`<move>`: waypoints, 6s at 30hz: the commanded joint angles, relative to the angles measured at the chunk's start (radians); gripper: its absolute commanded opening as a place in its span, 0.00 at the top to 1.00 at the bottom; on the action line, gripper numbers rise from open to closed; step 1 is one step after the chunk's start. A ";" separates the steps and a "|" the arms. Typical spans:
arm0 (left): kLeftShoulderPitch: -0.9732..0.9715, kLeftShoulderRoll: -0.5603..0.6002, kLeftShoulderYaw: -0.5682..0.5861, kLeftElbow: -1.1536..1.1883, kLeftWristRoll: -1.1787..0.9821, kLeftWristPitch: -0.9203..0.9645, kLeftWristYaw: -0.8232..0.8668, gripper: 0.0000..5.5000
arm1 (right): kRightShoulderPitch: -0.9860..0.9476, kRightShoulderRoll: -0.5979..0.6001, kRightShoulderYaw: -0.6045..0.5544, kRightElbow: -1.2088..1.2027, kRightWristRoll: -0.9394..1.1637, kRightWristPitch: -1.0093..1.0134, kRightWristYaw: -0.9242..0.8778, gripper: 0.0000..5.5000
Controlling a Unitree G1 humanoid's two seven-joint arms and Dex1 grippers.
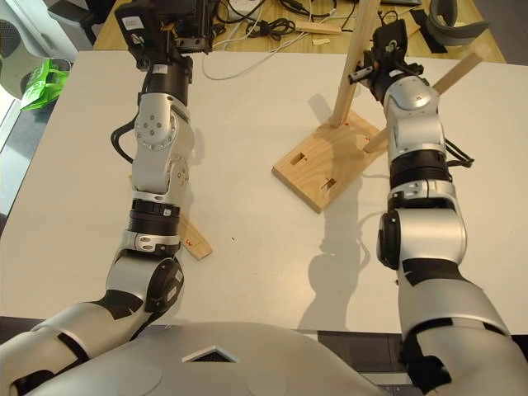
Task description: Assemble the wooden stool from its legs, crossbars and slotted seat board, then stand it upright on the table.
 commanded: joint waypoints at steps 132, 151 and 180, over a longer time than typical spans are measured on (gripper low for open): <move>-0.281 0.245 0.192 -0.279 -0.154 0.343 -0.125 0.12 | 0.509 -0.072 -0.174 -1.047 -0.010 0.146 -0.263 0.76; -0.206 0.122 0.200 -0.403 -0.775 0.807 -0.270 0.12 | 0.341 -0.047 0.131 -1.244 0.230 0.165 0.358 0.76; -0.142 0.048 0.190 -0.491 -0.935 0.761 -0.147 0.89 | 0.329 -0.020 0.123 -1.244 0.213 0.171 0.337 0.76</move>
